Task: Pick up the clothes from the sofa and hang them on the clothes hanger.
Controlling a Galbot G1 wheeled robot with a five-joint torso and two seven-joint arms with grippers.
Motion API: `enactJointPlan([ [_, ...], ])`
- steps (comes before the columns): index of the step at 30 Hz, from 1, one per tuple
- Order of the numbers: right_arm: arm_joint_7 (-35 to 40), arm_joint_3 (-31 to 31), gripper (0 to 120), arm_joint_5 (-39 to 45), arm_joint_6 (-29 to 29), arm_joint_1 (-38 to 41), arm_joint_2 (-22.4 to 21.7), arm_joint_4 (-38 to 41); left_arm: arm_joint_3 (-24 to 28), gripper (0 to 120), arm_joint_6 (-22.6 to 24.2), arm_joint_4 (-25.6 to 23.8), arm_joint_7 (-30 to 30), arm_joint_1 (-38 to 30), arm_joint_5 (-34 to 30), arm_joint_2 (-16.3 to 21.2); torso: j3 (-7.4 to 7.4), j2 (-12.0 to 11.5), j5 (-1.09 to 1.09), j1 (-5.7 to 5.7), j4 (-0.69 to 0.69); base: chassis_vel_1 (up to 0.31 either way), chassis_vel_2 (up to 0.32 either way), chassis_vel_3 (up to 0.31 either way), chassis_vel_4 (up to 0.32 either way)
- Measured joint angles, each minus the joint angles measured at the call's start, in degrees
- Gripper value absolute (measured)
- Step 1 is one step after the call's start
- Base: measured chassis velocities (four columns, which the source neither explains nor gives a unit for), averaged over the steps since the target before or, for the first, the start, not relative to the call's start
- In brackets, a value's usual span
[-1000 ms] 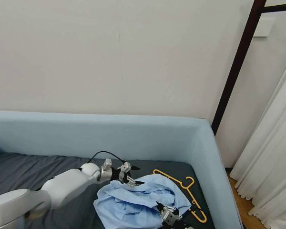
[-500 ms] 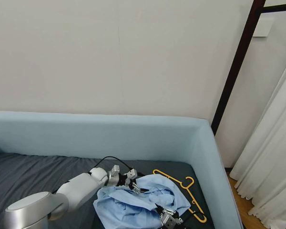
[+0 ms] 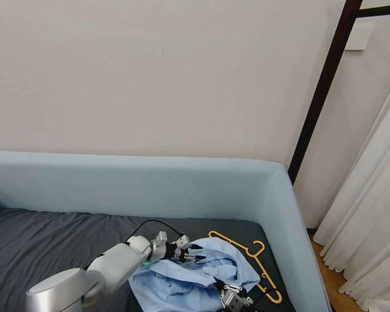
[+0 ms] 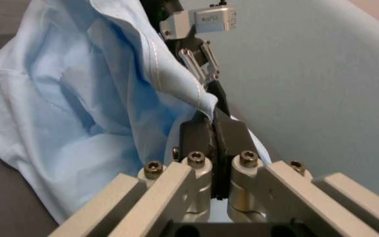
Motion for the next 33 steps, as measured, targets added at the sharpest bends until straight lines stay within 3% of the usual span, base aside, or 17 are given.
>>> enactJointPlan([
  [7,-0.1,0.4,0,-0.1,0.1,-1.0,-0.3,0.8,-2.5,4,-0.1,1.2,-0.6,0.3,1.2,-0.7,0.00,0.0,0.00,0.00,0.01,0.000,0.000,0.000,0.000],
  [15,-0.2,0.4,0,-0.2,0.1,-1.0,-0.5,0.8,-3.4,30,0.1,1.3,-1.9,-1.1,1.4,-1.1,0.00,0.0,0.01,0.00,0.00,0.000,0.000,0.000,0.000],
  [24,-0.2,0.9,0,0.1,0.1,-1.1,-1.2,1.3,-3.5,62,0.5,4.9,-1.3,-0.8,3.2,-4.0,0.00,0.0,0.00,0.00,0.00,0.000,0.000,0.000,0.000],
  [30,-0.2,1.7,0,0.3,0.1,-1.9,-1.7,2.4,-11.2,89,-0.3,12.5,-0.6,0.8,9.2,-9.1,0.00,0.0,0.00,0.00,0.00,0.000,0.000,0.000,0.000],
  [33,-0.1,1.9,0,0.6,0.1,-1.9,-2.1,2.6,-12.6,93,-0.4,13.2,-0.1,1.4,10.3,-10.2,0.00,0.0,0.00,0.00,-0.02,0.000,0.000,0.000,0.000],
])
